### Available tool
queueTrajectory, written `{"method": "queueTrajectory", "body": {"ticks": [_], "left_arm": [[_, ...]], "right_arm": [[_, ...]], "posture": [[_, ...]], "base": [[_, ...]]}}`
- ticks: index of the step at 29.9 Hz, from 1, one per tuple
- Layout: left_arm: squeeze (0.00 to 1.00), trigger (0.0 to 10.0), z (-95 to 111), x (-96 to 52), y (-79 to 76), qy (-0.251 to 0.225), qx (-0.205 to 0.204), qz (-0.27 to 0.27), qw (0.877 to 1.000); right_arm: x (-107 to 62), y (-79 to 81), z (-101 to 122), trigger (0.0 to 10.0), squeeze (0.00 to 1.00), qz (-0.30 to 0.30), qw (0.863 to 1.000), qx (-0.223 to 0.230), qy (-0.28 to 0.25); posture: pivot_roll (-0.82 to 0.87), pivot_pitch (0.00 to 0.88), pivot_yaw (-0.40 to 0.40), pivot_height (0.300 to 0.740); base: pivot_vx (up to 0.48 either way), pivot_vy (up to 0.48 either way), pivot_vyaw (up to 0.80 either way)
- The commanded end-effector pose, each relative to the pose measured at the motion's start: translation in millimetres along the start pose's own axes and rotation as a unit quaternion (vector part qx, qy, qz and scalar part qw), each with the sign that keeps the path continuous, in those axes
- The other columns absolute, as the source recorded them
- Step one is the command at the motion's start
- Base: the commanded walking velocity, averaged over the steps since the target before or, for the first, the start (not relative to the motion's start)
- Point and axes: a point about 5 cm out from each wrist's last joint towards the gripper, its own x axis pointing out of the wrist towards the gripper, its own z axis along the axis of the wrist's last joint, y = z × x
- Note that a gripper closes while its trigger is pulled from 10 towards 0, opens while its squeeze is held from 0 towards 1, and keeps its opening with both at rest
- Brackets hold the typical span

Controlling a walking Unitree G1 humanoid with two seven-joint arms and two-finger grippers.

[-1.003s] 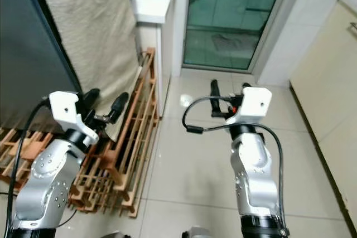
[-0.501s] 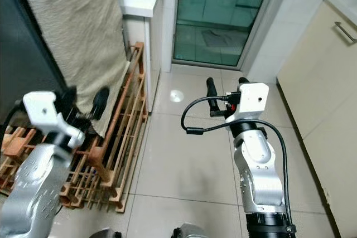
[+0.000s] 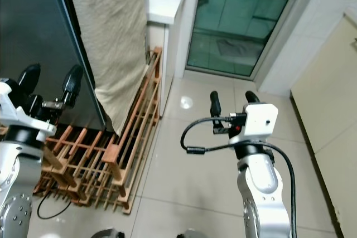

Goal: Restocking fridge

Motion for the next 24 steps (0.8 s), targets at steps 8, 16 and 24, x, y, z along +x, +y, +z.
{"method": "queueTrajectory", "body": {"ticks": [8,16,24], "left_arm": [[0.00,10.0,-7.9,19.1,-9.4,0.012,-0.021,-0.020,1.000],[0.00,10.0,-19.0,42.5,-9.8,0.019,-0.025,0.005,0.999],[0.00,10.0,-16.1,46.1,-15.0,0.018,-0.041,-0.009,0.999]], "right_arm": [[15.8,3.5,-3.8,10.0,0.00,0.002,1.000,0.007,0.003],[21.6,6.2,-4.5,10.0,0.00,0.001,1.000,0.009,-0.001],[19.3,4.2,-7.3,10.0,0.00,-0.010,1.000,0.008,0.001]], "posture": [[-0.04,0.000,-0.036,0.711],[-0.06,0.000,-0.011,0.711],[-0.07,0.000,0.002,0.711]], "base": [[0.000,0.000,0.00],[0.000,0.000,0.00],[0.000,0.000,0.00]]}}
